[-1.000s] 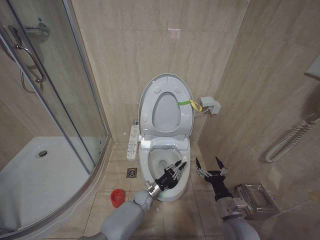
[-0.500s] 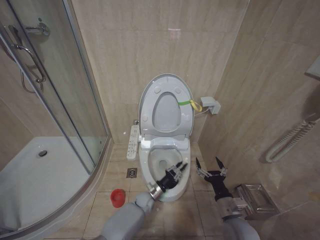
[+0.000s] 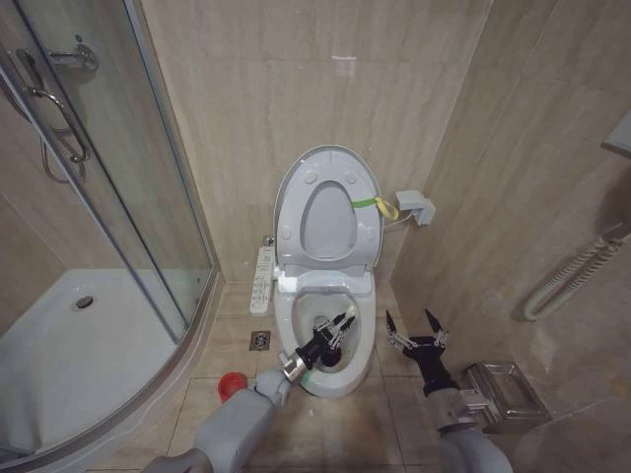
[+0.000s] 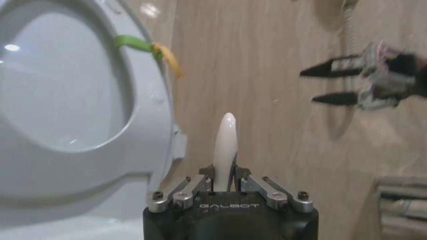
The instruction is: Open the toilet lid, clean the toilet bowl with a toilet brush, close the toilet lid, and flush.
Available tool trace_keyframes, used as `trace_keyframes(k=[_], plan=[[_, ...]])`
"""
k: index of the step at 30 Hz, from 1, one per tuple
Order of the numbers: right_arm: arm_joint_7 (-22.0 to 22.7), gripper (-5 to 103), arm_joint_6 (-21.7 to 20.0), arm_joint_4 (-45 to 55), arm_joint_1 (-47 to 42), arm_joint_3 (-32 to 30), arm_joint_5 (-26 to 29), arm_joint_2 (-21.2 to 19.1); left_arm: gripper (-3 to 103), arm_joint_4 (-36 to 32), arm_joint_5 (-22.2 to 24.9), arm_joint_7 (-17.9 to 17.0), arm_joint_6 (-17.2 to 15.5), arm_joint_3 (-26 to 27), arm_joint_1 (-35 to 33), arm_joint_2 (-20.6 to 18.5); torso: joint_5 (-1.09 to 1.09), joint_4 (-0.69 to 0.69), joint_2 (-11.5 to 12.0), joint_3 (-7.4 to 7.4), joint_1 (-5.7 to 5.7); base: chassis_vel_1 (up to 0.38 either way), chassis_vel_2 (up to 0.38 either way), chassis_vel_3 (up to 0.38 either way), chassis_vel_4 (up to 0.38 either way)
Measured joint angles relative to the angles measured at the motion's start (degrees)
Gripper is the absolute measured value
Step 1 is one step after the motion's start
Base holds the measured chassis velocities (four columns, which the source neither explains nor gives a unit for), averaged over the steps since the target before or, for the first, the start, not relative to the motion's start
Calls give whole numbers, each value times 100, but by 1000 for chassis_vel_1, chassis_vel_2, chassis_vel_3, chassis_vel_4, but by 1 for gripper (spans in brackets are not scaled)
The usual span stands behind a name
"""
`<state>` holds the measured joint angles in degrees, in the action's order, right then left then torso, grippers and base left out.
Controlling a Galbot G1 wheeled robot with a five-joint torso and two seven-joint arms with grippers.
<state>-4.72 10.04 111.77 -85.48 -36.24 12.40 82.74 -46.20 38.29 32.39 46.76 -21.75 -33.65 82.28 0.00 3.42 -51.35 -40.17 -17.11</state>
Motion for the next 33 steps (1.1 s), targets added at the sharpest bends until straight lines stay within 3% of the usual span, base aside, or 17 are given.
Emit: trace_keyframes(k=[9, 19, 24, 26, 33], plan=[[0, 100, 0, 0, 0, 0, 0, 0, 20, -330, 240, 228, 7, -241, -14, 215, 0, 2, 0, 0, 0, 0, 0, 0, 0], [0, 100, 0, 0, 0, 0, 0, 0, 20, 611, 235, 787, 23, -22, 141, 164, -1, 1, 0, 1, 1, 0, 0, 0, 0], [0, 100, 0, 0, 0, 0, 0, 0, 20, 494, 209, 811, 17, 40, 162, 58, 0, 0, 0, 0, 1, 0, 0, 0, 0], [0, 100, 0, 0, 0, 0, 0, 0, 20, 160, 208, 742, 12, 43, 118, 16, 0, 0, 0, 0, 1, 0, 0, 0, 0], [0, 100, 0, 0, 0, 0, 0, 0, 20, -289, 201, 552, 13, -119, -4, 123, 0, 2, -1, 0, 1, 0, 0, 0, 0]])
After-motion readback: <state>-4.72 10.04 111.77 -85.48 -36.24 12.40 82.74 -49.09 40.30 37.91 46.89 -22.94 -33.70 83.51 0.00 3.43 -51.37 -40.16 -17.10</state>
